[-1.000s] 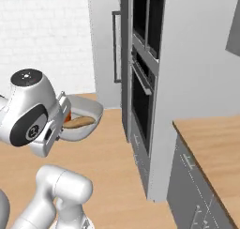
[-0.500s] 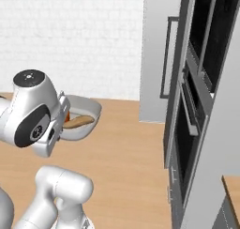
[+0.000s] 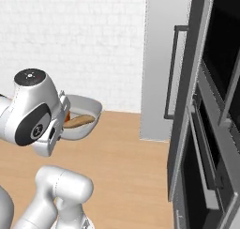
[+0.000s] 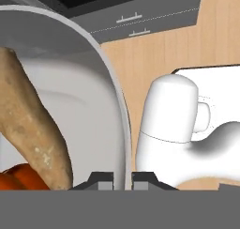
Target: Take the meat container that has the chicken drumstick and place it on the second highest rack of the freezer. Then take the vegetable container that has the squash and sweet potato and place it on the highest rack of the freezer.
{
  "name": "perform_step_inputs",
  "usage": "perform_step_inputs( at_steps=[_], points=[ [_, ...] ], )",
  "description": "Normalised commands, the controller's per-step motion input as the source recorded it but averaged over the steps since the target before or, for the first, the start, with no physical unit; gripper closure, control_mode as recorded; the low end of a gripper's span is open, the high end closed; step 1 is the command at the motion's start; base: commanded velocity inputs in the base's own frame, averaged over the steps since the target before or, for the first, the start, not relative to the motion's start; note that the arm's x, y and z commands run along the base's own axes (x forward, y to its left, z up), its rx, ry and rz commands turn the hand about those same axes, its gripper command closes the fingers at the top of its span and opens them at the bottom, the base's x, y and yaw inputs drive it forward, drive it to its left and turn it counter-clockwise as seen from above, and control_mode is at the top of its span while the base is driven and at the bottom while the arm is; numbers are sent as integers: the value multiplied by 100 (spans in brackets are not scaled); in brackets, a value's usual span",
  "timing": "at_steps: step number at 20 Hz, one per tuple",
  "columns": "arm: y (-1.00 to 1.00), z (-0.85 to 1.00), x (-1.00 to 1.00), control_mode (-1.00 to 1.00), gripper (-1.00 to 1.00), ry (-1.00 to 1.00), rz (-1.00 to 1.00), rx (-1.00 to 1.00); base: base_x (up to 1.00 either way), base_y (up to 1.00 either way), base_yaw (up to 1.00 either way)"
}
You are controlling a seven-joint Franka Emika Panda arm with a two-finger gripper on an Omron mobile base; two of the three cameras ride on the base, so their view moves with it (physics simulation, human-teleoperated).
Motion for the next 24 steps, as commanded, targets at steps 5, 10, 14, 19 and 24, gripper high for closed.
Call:
perform_step_inputs(
  at_steps=[5,10,14,19,24],
  points=[
    [0,0,0,100,100,0,0,0,100,9,4],
    [0,0,0,100,100,0,0,0,100,17,0],
    [0,0,0,100,100,0,0,0,80,29,-27],
    [0,0,0,100,100,0,0,0,52,40,-63],
    [0,0,0,100,100,0,0,0,46,72,-66]
  ],
)
